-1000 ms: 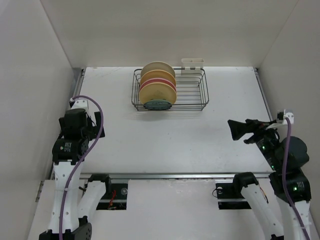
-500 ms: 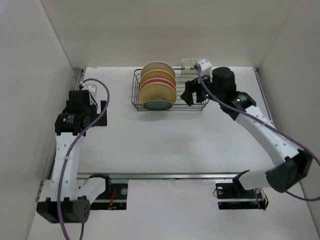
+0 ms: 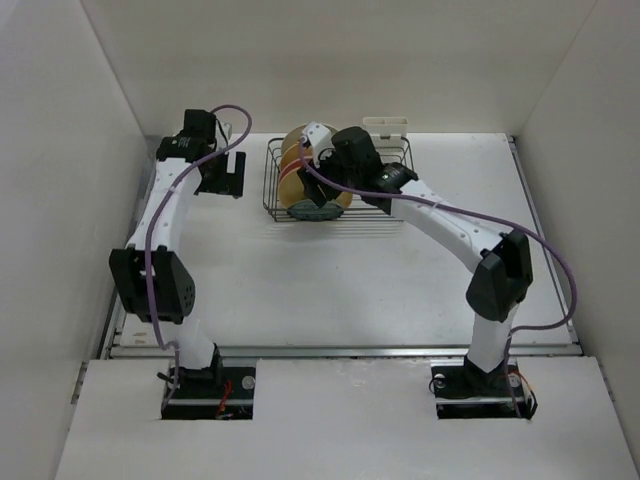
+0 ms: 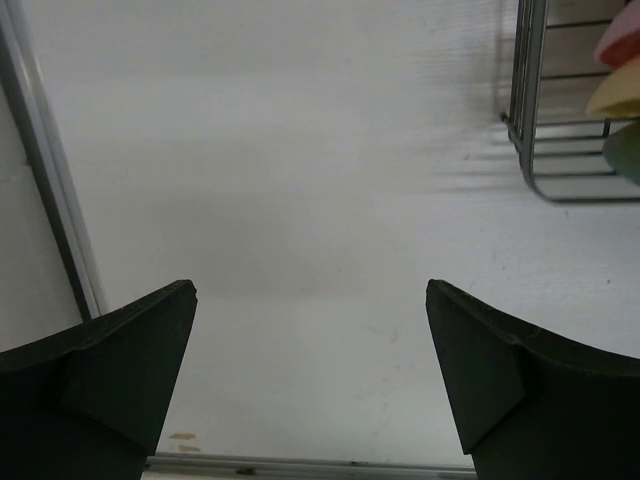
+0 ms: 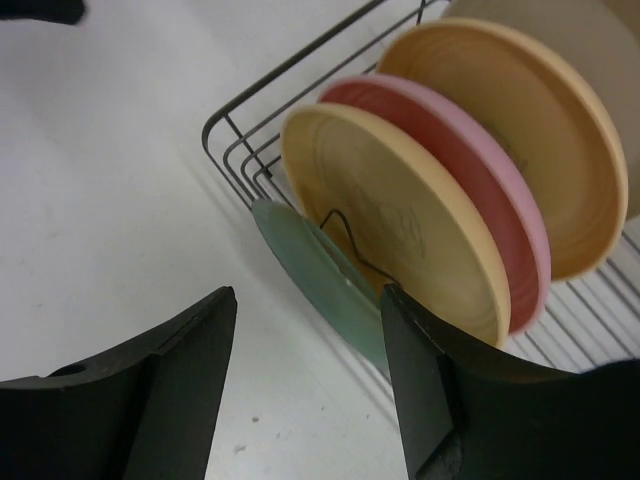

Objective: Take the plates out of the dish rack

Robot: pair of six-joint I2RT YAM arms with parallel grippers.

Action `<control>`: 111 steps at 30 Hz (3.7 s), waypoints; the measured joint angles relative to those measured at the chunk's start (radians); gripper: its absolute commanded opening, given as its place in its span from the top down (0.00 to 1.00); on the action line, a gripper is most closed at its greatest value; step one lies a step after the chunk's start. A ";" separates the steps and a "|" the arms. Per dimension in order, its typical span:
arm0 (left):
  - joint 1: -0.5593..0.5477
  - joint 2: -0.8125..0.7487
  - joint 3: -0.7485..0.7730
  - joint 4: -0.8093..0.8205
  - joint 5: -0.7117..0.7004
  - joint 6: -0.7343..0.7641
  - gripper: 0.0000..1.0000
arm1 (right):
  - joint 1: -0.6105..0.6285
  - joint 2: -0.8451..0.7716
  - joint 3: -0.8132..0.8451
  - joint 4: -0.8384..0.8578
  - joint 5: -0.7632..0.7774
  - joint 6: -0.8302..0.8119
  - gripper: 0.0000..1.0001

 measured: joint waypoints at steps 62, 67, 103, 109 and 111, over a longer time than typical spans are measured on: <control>-0.118 0.459 0.256 0.013 0.161 -0.209 0.17 | 0.037 -0.084 -0.096 0.151 0.394 -0.175 1.00; -0.128 0.414 0.256 0.009 0.135 -0.208 0.16 | 0.037 -0.120 -0.109 0.105 0.300 -0.105 1.00; -0.133 0.352 0.258 -0.069 -0.031 -0.185 0.16 | 0.042 0.068 -0.266 0.104 -0.232 0.284 0.52; -0.133 0.460 0.342 -0.075 -0.014 -0.191 0.45 | -0.048 -0.001 -0.105 0.089 -0.116 0.272 0.52; -0.133 0.499 0.359 -0.075 -0.007 -0.197 0.55 | -0.087 0.013 -0.042 0.080 -0.069 0.261 0.52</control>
